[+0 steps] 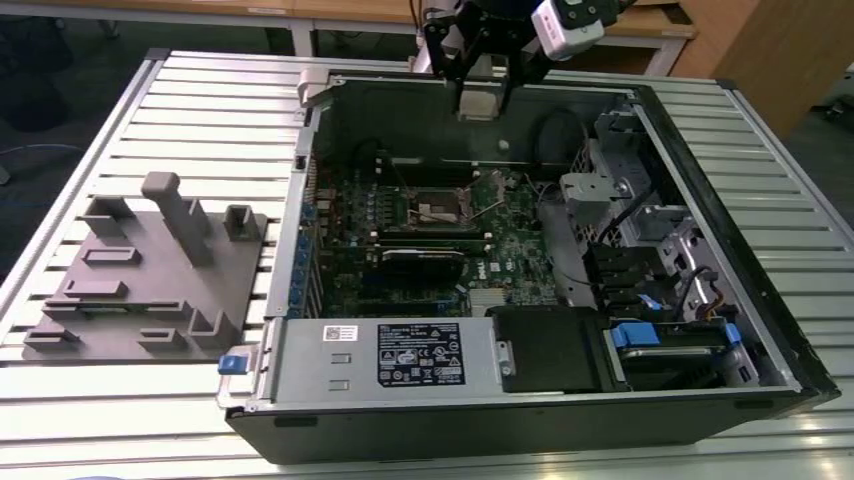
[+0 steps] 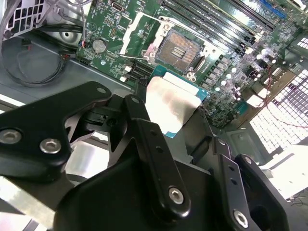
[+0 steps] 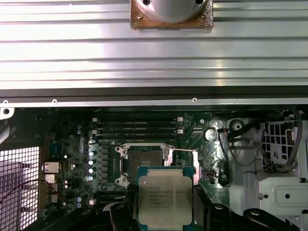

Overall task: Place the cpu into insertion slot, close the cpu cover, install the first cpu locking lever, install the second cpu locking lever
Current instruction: 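Place the cpu into insertion slot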

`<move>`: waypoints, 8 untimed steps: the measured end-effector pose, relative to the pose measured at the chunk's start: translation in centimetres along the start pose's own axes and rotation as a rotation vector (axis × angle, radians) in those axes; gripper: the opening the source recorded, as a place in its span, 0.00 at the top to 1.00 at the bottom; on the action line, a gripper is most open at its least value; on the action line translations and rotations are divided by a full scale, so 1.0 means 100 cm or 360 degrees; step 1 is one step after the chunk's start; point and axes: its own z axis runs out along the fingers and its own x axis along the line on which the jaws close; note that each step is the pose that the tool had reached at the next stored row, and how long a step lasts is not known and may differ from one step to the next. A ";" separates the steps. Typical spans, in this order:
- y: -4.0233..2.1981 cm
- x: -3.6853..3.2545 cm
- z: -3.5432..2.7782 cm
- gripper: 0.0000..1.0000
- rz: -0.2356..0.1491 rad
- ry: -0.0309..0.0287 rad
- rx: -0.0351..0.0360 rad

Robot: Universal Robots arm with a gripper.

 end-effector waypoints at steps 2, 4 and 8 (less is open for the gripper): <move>-0.0001 0.0000 0.0007 0.46 0.0000 0.00000 0.0000; -0.0001 0.0000 0.0012 0.46 0.0000 0.00001 0.0000; -0.0003 -0.0001 0.0027 0.46 0.0000 0.00000 0.0000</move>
